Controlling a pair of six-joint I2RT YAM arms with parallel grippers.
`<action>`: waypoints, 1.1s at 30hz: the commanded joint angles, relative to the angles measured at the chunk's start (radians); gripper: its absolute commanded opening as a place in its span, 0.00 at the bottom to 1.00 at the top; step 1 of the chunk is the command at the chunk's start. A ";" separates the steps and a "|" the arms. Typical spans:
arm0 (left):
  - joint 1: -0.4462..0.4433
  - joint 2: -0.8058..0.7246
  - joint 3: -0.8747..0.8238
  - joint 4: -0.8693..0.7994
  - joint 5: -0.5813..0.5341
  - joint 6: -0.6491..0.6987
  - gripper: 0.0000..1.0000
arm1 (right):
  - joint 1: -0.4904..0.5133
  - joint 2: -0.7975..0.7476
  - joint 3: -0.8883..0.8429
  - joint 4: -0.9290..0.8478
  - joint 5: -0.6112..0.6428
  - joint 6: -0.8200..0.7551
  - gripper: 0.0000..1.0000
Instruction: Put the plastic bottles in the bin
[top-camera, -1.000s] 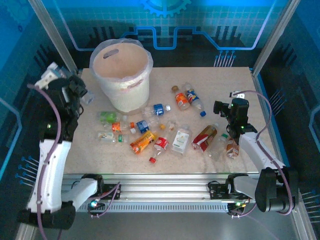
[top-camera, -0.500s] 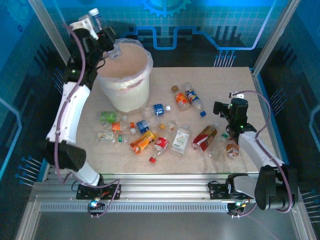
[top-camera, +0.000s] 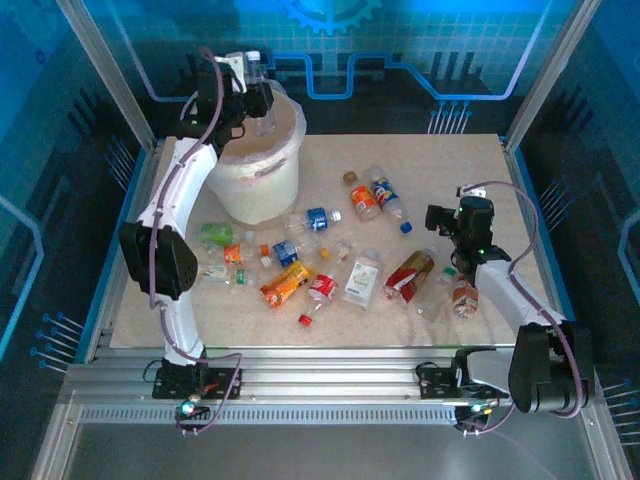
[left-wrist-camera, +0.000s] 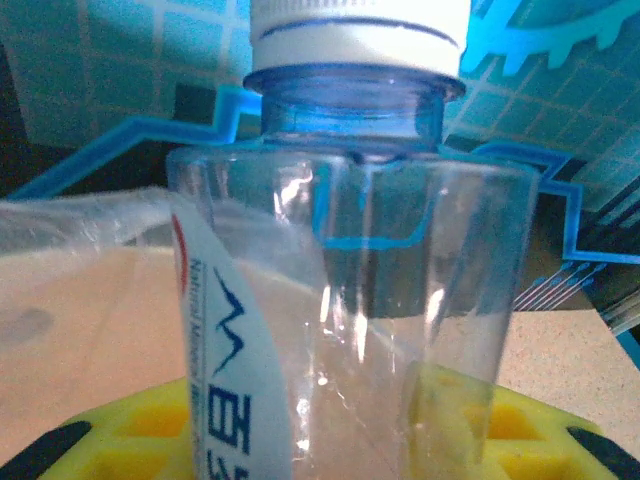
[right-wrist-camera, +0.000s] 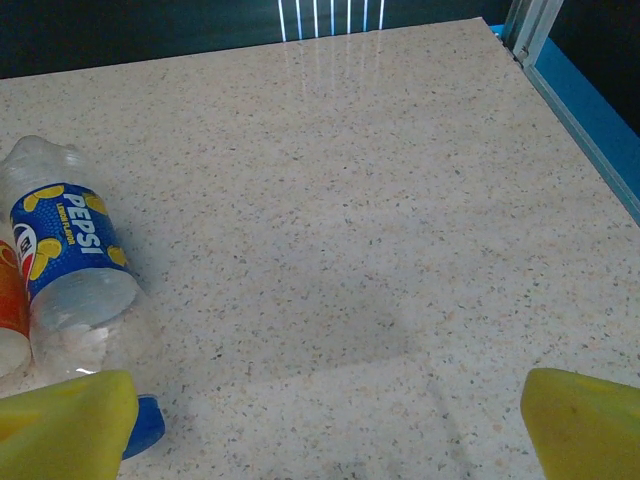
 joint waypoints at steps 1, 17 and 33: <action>-0.004 -0.040 -0.092 0.017 0.021 0.034 0.36 | -0.011 -0.011 0.002 0.020 0.003 0.020 1.00; -0.002 -0.051 -0.258 0.041 -0.042 0.087 0.73 | -0.012 -0.017 -0.003 0.023 -0.005 0.024 1.00; 0.001 -0.156 -0.178 -0.002 -0.104 0.066 0.99 | -0.013 -0.021 0.000 0.021 -0.003 0.021 1.00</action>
